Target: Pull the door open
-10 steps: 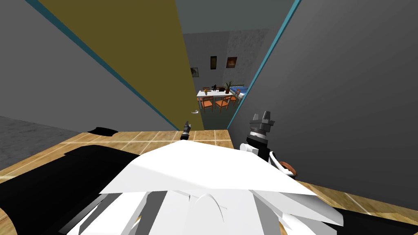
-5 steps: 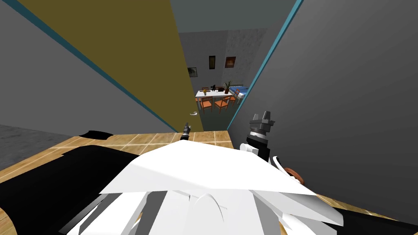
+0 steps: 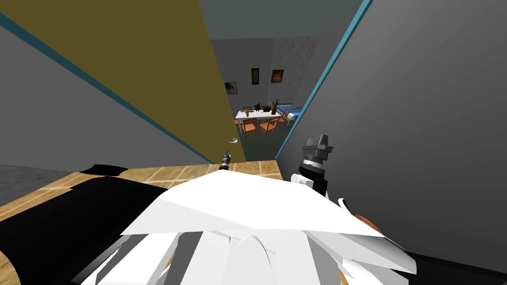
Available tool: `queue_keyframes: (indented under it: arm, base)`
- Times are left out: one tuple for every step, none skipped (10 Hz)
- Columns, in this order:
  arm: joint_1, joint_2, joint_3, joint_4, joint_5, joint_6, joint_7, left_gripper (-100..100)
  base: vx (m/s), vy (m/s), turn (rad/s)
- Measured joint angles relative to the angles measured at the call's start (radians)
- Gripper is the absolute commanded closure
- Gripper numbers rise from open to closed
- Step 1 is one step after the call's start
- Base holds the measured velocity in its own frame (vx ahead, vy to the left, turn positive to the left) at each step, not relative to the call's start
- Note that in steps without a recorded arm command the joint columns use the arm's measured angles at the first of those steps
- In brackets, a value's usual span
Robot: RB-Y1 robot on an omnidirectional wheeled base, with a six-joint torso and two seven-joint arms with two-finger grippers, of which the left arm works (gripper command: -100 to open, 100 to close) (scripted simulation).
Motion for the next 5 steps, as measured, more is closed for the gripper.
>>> queue_keyframes:
  arm:
    - [-0.004,-0.001,0.001,0.014,0.003,0.002,0.003,-100]
    - [-0.005,0.001,0.002,0.027,0.005,0.005,0.007,-100]
    - [-0.007,0.002,0.003,0.038,0.007,0.005,0.01,-100]
    - [-0.016,0.006,0.004,0.063,0.009,-0.003,0.014,-100]
    - [-0.017,0.006,0.004,0.066,0.009,-0.005,0.014,-100]
  base:
    - [0.186,0.034,-0.035]
    - [0.14,0.043,-0.031]
    - [0.101,0.034,-0.02]
    - [0.046,0.015,-0.004]
    - [0.122,0.004,-0.117]
